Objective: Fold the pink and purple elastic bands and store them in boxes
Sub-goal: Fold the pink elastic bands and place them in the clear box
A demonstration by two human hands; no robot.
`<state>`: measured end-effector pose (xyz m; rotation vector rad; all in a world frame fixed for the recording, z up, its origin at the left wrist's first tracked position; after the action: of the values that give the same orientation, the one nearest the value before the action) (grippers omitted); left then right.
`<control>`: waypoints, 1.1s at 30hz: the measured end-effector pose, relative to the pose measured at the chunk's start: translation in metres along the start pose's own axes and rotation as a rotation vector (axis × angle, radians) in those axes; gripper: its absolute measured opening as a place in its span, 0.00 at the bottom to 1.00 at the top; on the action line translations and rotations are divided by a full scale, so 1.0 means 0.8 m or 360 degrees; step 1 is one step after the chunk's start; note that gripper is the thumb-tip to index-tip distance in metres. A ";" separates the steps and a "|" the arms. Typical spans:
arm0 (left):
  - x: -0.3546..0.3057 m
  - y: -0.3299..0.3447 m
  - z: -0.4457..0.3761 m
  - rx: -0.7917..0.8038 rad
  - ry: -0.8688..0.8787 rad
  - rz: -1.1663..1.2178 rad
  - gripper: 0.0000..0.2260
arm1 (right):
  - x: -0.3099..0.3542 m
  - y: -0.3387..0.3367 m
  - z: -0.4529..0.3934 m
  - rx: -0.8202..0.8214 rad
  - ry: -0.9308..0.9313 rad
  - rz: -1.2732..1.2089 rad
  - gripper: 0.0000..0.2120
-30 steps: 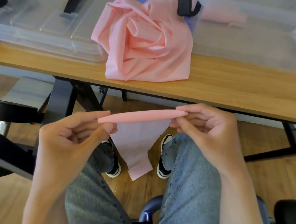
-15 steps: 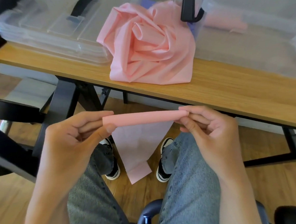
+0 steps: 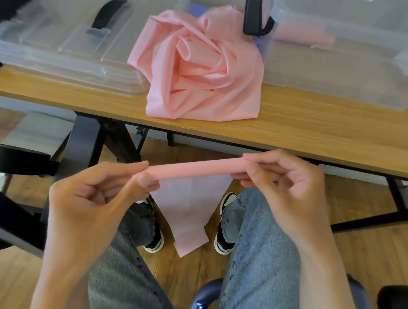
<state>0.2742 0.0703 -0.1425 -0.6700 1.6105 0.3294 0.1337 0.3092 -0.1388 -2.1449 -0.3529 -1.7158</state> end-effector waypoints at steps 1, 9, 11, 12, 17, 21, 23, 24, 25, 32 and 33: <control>0.000 0.000 0.000 -0.0003 0.0003 -0.0009 0.13 | -0.001 -0.001 0.000 -0.0013 -0.0008 0.0019 0.08; 0.004 0.001 0.000 -0.0023 -0.0046 -0.0174 0.16 | -0.016 -0.005 0.001 -0.0048 0.0020 0.0302 0.13; 0.004 0.001 0.000 -0.0015 -0.0055 -0.0196 0.14 | -0.017 -0.006 0.001 -0.0051 -0.0014 0.0325 0.10; 0.003 0.002 0.000 -0.0003 -0.0050 -0.0213 0.14 | -0.016 -0.006 0.001 -0.0040 -0.0026 0.0336 0.09; -0.001 0.007 0.003 0.0012 -0.0024 -0.0160 0.12 | -0.010 -0.001 0.004 0.0009 -0.0048 0.0305 0.07; -0.001 0.006 0.004 -0.0018 0.0014 -0.0127 0.14 | -0.004 0.000 0.006 0.0006 -0.0015 0.0085 0.07; -0.002 0.005 0.005 -0.0033 -0.0009 -0.0055 0.12 | -0.002 0.001 0.006 0.0001 -0.0021 0.0057 0.06; -0.003 0.005 0.004 -0.0035 -0.0006 -0.0040 0.11 | -0.001 0.000 0.006 -0.0019 -0.0034 0.0071 0.06; -0.004 0.006 0.004 -0.0033 0.0002 -0.0042 0.10 | -0.001 -0.001 0.005 -0.0038 -0.0046 0.0093 0.06; -0.005 0.007 0.006 -0.0059 -0.0071 -0.0165 0.20 | -0.009 -0.006 0.004 -0.0037 -0.0049 0.0382 0.17; -0.005 0.007 0.005 -0.0042 -0.0073 -0.0184 0.20 | -0.011 -0.006 0.004 -0.0045 -0.0051 0.0415 0.17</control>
<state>0.2742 0.0782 -0.1405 -0.7669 1.5194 0.2796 0.1324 0.3152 -0.1469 -2.1323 -0.0537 -1.5496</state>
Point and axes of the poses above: each hand's wrist, its own z-axis away from the middle knuckle, its own y-axis out of the palm, x = y × z, the point moved 5 cm from there along -z, towards the middle knuckle, and after that the axes turned 3 degrees about -y, right-handed, at the moved point
